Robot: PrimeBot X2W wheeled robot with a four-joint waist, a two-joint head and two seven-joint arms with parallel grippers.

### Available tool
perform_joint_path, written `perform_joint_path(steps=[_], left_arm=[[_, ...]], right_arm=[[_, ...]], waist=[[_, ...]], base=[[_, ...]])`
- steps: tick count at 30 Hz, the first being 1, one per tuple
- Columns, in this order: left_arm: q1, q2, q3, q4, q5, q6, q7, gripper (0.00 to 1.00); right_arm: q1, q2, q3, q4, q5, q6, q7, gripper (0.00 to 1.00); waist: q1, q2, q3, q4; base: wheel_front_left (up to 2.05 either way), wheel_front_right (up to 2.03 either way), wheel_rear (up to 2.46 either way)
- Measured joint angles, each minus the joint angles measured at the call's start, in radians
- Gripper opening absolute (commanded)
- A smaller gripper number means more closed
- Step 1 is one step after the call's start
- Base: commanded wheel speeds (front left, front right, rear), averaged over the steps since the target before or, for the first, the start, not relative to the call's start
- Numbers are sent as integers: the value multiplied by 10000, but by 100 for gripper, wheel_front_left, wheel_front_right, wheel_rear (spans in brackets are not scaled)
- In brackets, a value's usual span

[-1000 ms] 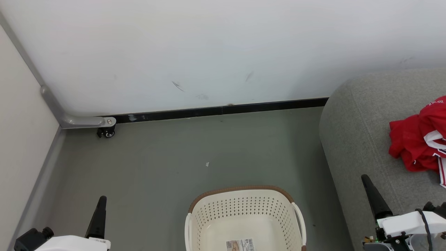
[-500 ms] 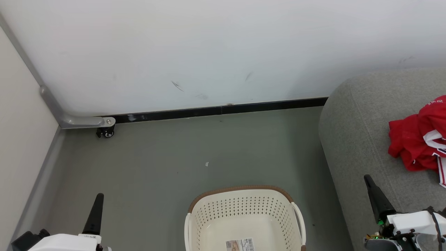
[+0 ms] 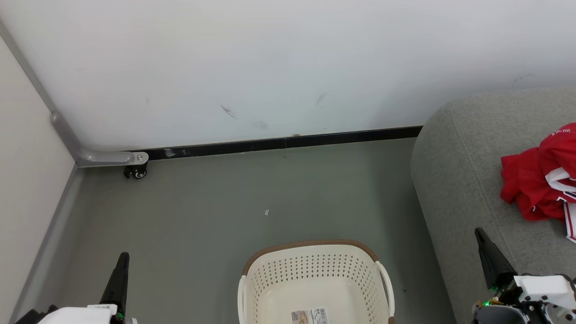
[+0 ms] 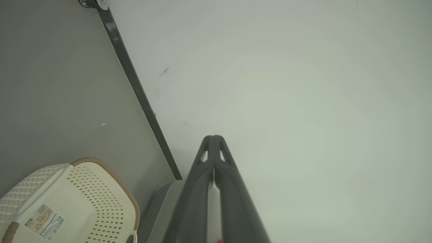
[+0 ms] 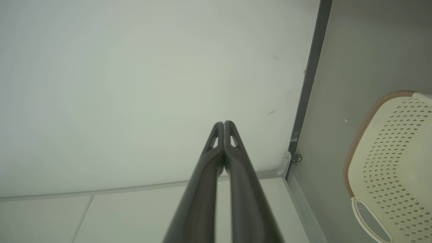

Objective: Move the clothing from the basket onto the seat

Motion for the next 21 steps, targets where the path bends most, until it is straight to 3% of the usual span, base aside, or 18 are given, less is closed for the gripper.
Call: perform_joint_path(steps=[21], left_arm=[[-178,-17,86,107,-219,-63,82,0]], right_arm=[[-184,21,-42,153,278,0,84,0]], waist=[[-1,-1,-1,-2]], base=[[0,0,0]])
